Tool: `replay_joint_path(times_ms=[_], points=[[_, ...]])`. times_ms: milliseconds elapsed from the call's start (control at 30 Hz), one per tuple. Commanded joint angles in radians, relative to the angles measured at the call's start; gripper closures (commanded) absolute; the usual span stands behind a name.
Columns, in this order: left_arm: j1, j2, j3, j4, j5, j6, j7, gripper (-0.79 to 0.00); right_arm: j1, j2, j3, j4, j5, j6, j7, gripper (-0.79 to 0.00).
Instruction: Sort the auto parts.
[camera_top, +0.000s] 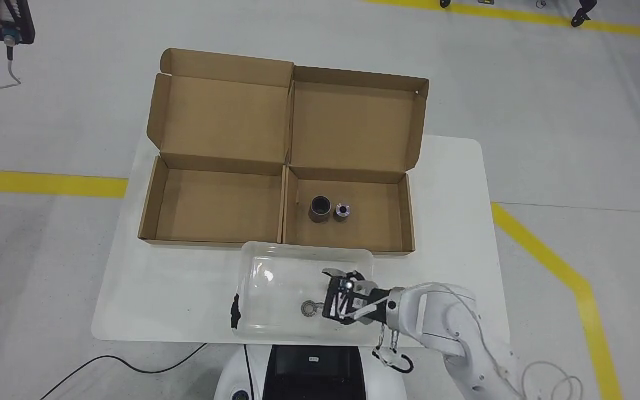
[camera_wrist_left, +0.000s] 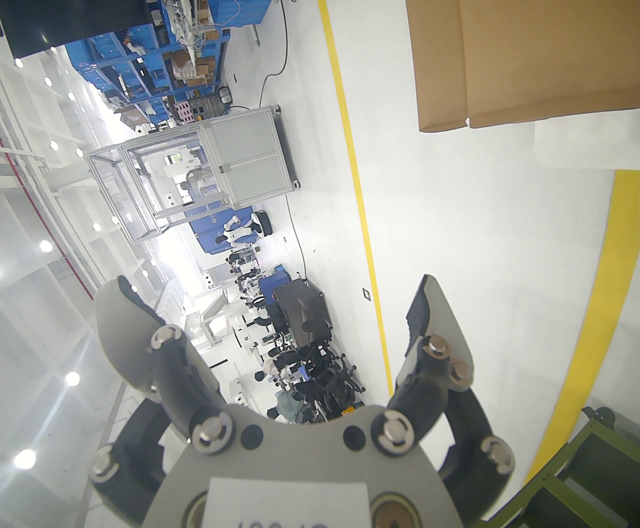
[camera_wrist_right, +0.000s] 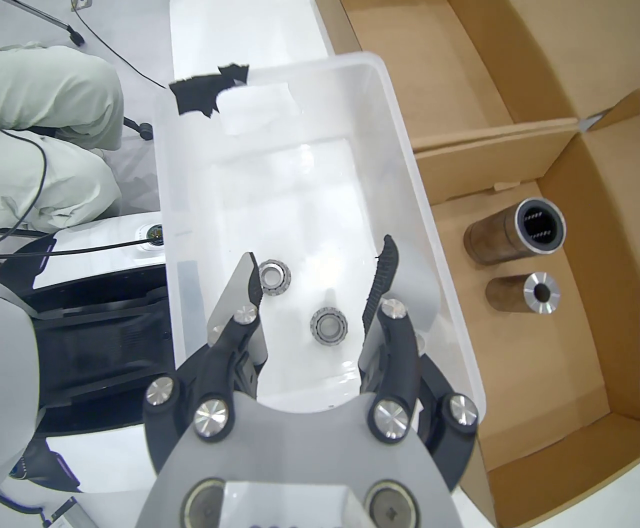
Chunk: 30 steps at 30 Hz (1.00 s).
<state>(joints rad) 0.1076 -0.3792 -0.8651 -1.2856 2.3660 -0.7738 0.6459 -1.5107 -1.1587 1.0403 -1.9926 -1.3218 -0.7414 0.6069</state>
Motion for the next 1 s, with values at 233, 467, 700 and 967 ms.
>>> replay_joint_path(times_ms=[233,467,700,967], points=[[0.0,0.0,0.0,0.0,0.0,0.0,0.0,-0.785,0.053,-0.01,-0.092,0.059,-0.033,0.081,0.148,-0.419],[0.0,0.0,0.0,0.0,0.0,0.0,0.0,-0.785,0.091,-0.017,-0.124,0.109,0.007,0.126,0.217,-0.409],[0.0,0.0,0.0,0.0,0.0,0.0,0.0,-0.785,0.119,-0.02,-0.143,0.157,0.045,0.152,0.255,-0.425],[0.0,0.0,0.0,0.0,0.0,0.0,0.0,-0.785,0.152,-0.025,-0.167,0.203,0.056,0.183,0.275,-0.431]])
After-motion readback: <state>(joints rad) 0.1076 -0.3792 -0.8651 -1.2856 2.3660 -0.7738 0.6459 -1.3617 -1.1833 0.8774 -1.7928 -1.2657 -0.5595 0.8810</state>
